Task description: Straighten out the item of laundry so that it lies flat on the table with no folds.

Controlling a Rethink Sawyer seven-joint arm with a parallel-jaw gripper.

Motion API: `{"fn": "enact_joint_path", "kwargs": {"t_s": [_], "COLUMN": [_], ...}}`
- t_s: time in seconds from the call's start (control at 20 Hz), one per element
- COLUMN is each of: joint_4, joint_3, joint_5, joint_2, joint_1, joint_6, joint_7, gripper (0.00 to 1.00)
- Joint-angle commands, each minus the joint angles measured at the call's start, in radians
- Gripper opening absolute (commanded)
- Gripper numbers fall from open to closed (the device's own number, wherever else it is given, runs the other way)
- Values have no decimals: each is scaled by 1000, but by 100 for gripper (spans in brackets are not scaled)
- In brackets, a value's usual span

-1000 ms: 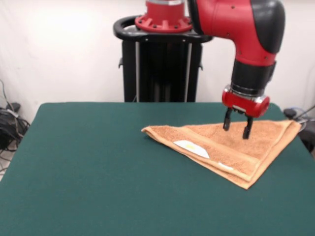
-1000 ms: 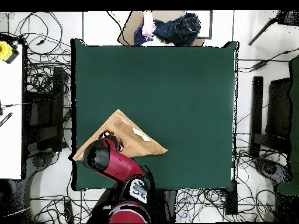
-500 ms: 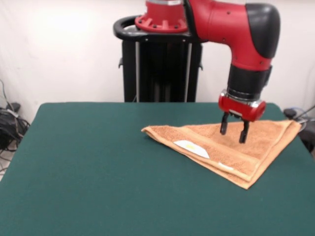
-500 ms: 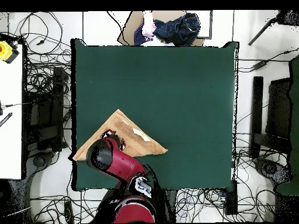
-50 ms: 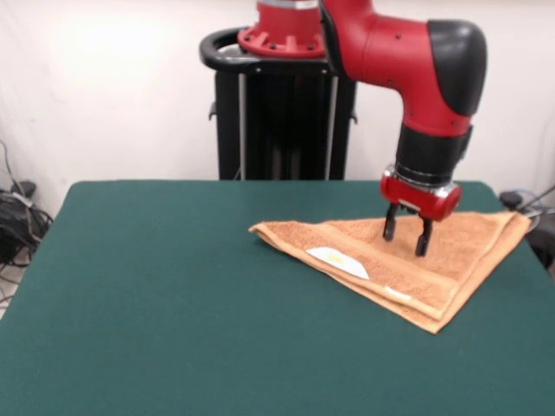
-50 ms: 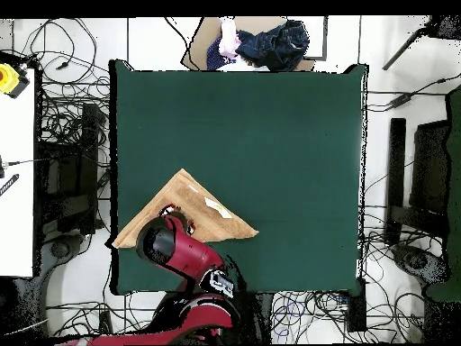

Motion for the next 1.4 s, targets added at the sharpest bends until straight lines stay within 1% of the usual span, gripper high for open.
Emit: {"fn": "enact_joint_path", "kwargs": {"t_s": [0.05,0.6,0.75,1.2,1.25,1.4], "joint_4": [-88,-212,-226,-236,-235,-235], "joint_3": [91,119,123,122,124,121], "joint_5": [9,1,-4,-28,-37,-48], "joint_2": [53,215,233,248,250,252], "joint_1": [-2,-12,-12,-25,-28,-26], "joint_6": [-73,-173,-182,-193,-213,-230], "joint_7": [253,260,263,256,270,271], "gripper": [100,100,100,100,0,0]}}
